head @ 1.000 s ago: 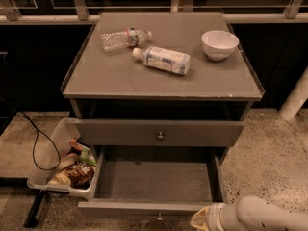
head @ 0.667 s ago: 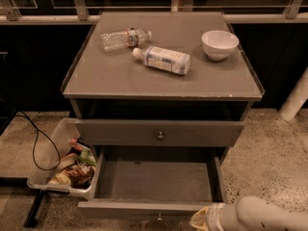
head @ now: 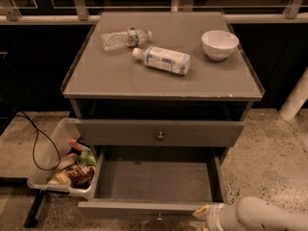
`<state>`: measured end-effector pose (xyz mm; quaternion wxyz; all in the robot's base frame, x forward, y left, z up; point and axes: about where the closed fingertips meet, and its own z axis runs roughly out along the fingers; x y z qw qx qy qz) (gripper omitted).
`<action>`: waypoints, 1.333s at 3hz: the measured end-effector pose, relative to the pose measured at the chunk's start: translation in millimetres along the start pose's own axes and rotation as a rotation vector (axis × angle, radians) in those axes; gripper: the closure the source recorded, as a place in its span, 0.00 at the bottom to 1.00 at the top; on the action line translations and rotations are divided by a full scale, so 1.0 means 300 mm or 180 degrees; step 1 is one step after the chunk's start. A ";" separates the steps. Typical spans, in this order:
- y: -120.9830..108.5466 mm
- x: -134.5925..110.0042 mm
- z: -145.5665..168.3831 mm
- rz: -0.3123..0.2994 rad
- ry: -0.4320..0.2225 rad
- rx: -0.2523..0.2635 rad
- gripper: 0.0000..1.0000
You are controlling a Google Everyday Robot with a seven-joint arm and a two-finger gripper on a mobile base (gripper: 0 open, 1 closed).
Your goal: Close middle drawer
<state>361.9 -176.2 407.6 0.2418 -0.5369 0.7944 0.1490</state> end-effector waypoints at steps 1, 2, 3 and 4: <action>0.009 0.000 0.017 -0.0125 -0.0010 0.0042 0.00; 0.012 0.000 0.017 -0.0125 -0.0010 0.0043 0.19; -0.054 -0.031 0.075 -0.0237 -0.0119 0.0141 0.41; -0.225 -0.104 0.125 -0.0269 -0.0198 0.0295 0.66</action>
Offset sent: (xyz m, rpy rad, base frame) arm 0.0138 0.0228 -0.0174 0.0256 -0.2418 0.1058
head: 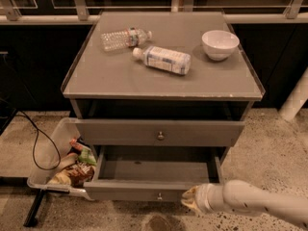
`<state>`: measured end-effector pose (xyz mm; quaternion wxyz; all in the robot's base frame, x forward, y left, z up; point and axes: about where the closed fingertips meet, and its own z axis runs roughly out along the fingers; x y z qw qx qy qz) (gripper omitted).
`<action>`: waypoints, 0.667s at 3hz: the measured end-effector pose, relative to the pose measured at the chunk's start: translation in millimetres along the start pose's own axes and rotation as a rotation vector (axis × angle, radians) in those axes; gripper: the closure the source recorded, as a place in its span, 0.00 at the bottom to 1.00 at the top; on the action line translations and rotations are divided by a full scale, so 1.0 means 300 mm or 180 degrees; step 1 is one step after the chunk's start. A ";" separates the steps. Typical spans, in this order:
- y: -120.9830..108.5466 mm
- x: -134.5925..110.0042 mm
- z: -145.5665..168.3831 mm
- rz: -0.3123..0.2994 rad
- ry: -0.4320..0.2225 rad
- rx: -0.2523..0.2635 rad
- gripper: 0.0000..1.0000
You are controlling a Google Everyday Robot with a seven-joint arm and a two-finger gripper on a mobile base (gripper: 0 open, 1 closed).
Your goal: Close middle drawer
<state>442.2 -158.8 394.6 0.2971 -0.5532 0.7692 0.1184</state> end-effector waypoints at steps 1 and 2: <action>-0.092 -0.049 0.006 0.0009 -0.0019 0.0128 0.89; -0.297 -0.179 -0.088 -0.0055 0.0022 0.0530 1.00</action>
Offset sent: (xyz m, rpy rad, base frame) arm 0.2439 -0.0296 0.2410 -0.1836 -0.4481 -0.2681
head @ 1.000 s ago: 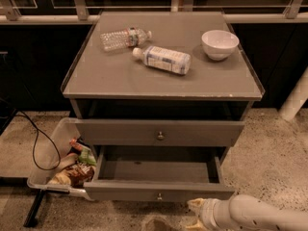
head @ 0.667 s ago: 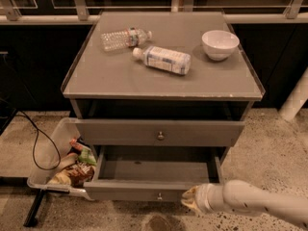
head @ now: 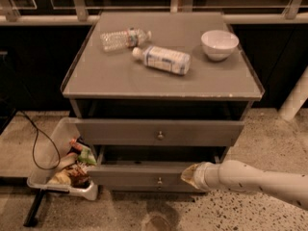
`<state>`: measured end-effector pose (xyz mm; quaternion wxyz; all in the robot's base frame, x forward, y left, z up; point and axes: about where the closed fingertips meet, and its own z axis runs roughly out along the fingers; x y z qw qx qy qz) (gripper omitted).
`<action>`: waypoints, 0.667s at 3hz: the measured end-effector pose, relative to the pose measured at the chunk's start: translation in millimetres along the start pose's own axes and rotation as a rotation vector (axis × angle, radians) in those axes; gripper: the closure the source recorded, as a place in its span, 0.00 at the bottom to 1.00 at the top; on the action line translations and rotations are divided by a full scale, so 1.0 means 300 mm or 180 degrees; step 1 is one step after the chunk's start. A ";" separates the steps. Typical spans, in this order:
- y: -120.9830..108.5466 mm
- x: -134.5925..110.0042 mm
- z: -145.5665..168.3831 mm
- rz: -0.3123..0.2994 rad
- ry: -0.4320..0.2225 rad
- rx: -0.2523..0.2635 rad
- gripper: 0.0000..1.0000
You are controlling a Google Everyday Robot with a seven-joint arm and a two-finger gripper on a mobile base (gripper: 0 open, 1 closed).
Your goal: Close middle drawer
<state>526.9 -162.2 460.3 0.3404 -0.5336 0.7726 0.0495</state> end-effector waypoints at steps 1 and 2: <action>0.000 0.000 0.000 0.0000 0.0000 -0.0001 1.00; 0.082 0.021 -0.056 0.0069 -0.0033 -0.0139 1.00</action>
Offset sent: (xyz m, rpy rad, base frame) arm -0.0817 -0.0087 0.0086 0.0731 0.1046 0.0263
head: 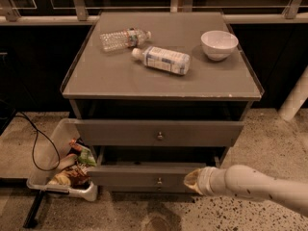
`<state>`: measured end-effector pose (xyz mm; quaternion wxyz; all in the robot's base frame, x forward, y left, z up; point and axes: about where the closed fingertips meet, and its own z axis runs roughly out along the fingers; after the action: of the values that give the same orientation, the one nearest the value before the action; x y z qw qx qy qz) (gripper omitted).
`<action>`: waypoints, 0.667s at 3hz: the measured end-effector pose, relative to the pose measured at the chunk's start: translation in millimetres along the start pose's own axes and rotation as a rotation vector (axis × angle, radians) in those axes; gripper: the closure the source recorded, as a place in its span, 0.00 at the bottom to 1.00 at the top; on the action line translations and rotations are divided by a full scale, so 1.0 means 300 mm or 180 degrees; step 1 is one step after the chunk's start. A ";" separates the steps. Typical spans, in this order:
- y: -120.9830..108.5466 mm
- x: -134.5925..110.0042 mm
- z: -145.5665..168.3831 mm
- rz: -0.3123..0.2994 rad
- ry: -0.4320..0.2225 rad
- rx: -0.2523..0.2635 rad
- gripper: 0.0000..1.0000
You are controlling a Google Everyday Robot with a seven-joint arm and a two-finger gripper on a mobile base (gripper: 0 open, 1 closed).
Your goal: Close middle drawer
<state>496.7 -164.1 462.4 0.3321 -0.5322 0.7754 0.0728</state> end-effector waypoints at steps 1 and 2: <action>0.117 -0.001 -0.039 0.0038 -0.0064 -0.0246 1.00; 0.124 0.002 -0.042 0.0044 -0.0065 -0.0265 1.00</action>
Offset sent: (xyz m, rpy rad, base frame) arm -0.0323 0.0086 0.0007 0.0353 0.0513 0.0373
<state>458.7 -154.6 462.8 0.3170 -0.5394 0.7719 0.1127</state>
